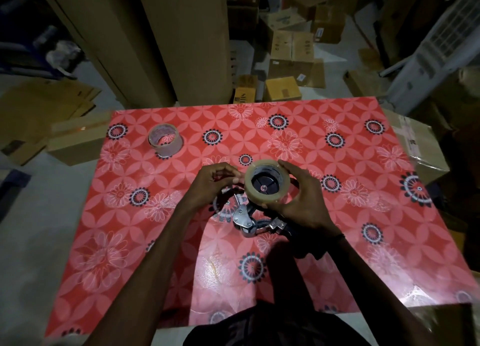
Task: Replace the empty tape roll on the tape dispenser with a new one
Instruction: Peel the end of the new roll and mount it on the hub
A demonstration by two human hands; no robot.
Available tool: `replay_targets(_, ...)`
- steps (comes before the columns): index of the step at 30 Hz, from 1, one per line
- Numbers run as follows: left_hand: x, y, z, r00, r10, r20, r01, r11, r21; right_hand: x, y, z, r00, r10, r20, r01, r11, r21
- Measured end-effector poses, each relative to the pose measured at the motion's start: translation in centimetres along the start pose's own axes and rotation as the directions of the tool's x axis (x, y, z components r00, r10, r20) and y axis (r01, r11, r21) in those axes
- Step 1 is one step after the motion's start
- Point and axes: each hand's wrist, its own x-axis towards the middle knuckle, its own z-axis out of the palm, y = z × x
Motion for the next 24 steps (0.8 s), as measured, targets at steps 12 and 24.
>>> replay_targets(12,-0.7,2.4,-1.2,0.989,-0.033,0.141,0.023,0.998,0.066,0.7,0.1,-0.2,1.0,-0.013,0.025,0.015,0.996,-0.083)
replay_targets(24,-1.3,3.6,1.7,0.994,-0.078,0.076,0.049,0.943,0.328,1.6,0.5,-1.1,0.994,-0.051,0.092,0.057,0.997,-0.061)
